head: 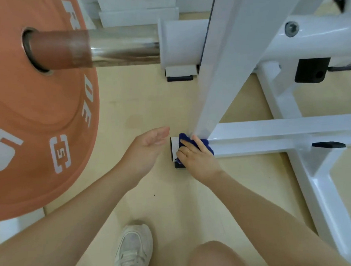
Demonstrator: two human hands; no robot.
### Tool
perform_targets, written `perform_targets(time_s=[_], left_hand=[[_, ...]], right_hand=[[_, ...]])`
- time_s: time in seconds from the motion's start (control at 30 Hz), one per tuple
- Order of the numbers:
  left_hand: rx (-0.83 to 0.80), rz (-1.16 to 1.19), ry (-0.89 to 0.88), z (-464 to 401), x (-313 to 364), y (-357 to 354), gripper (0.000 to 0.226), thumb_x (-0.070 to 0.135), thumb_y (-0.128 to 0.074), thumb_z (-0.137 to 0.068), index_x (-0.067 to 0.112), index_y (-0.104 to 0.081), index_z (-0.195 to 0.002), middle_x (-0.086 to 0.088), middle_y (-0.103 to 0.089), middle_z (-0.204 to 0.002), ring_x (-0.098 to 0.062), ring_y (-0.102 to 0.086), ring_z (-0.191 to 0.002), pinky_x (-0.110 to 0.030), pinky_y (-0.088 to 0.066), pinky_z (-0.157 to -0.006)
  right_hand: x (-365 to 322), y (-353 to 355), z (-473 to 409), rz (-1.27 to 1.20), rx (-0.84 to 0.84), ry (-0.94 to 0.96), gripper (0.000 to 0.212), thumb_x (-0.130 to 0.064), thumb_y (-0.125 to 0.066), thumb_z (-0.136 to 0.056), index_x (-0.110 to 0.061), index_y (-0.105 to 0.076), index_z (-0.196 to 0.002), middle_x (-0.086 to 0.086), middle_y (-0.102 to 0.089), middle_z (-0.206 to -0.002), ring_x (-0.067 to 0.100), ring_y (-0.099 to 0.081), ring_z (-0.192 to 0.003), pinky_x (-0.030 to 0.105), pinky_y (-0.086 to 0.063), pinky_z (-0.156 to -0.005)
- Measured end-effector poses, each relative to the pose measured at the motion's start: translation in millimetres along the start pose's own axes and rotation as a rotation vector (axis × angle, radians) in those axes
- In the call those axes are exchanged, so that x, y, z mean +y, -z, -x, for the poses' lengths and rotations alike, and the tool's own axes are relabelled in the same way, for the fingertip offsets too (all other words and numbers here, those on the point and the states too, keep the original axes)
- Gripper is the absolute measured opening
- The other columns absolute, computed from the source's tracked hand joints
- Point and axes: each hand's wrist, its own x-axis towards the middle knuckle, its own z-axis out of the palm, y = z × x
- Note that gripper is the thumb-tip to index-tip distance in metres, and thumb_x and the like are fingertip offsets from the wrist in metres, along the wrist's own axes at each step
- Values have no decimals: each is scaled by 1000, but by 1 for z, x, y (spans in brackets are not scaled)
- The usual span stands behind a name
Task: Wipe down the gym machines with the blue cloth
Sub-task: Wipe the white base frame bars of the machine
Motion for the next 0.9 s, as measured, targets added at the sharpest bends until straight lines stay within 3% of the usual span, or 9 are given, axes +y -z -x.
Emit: perform_targets(time_s=[0.1,0.2,0.3,0.37,0.47,0.6,0.7,0.8,0.9], left_hand=[[-5,48,-43,-5,14,-15,52,-10,-33,-91,19,-48,-132,5,-53,-125,-10,-53,-113,-22,-37,-99],[-17,53,-104,-9,30,-35,53,-9,-35,-89,29,-50,-122,9,-56,-118,-8,-54,-107,-13,-42,-88],[20,98,-124,-9,40,-49,50,-6,-38,-89,30,-51,-121,8,-60,-108,2,-58,-91,0,-42,-71],[22,105,-129,-8,42,-51,53,-5,-37,-89,26,-49,-131,5,-59,-115,12,-58,-84,2,-41,-68],[-31,79,-115,-9,35,-49,68,-11,-31,-85,30,-43,-138,14,-52,-133,8,-55,-108,-6,-44,-81],[-73,133,-123,-10,30,-52,82,-22,-24,-79,29,-35,-143,15,-44,-140,-6,-49,-121,-2,-42,-63],[-85,210,-154,-10,25,-54,77,-22,-29,-83,25,-34,-143,12,-43,-141,-10,-49,-123,-1,-41,-62],[-92,210,-160,-11,23,-52,71,-17,-35,-88,26,-31,-145,13,-41,-144,-7,-49,-122,-1,-39,-55],[-105,193,-148,-13,23,-49,72,-16,-36,-88,28,-31,-144,15,-41,-143,-6,-49,-123,-3,-41,-60]], right_hand=[[15,28,27,-636,97,-296,26,-15,-44,-78,-16,-65,-93,0,-66,-91,25,-63,-92,30,-38,-89],[47,70,49,-1230,102,-975,28,-13,-35,-94,-32,-55,-96,-16,-58,-86,10,-55,-80,25,-42,-68],[74,93,34,-1584,418,-1425,18,-22,-32,-101,-18,-50,-102,-9,-57,-84,14,-56,-80,23,-45,-68],[78,106,13,-1731,492,-1459,18,-25,-32,-102,-19,-49,-103,-8,-58,-89,12,-58,-84,19,-45,-71],[64,116,-10,-1976,586,-1307,20,-16,-37,-97,-29,-48,-108,-9,-60,-103,11,-57,-95,22,-45,-81],[32,74,-9,-1974,427,-1108,78,3,-35,-62,-34,-31,-131,-19,-46,-126,13,-46,-120,33,-40,-100],[20,57,-9,-1931,211,-1214,79,17,-29,-67,-29,-29,-131,-3,-45,-120,24,-47,-104,26,-49,-83],[24,66,-13,-1911,206,-1255,69,18,-24,-73,-28,-38,-123,6,-48,-112,22,-43,-84,9,-41,-55],[33,82,-2,-1781,437,-1146,70,16,-33,-77,-39,-39,-120,-17,-56,-110,-4,-55,-91,5,-44,-73]])
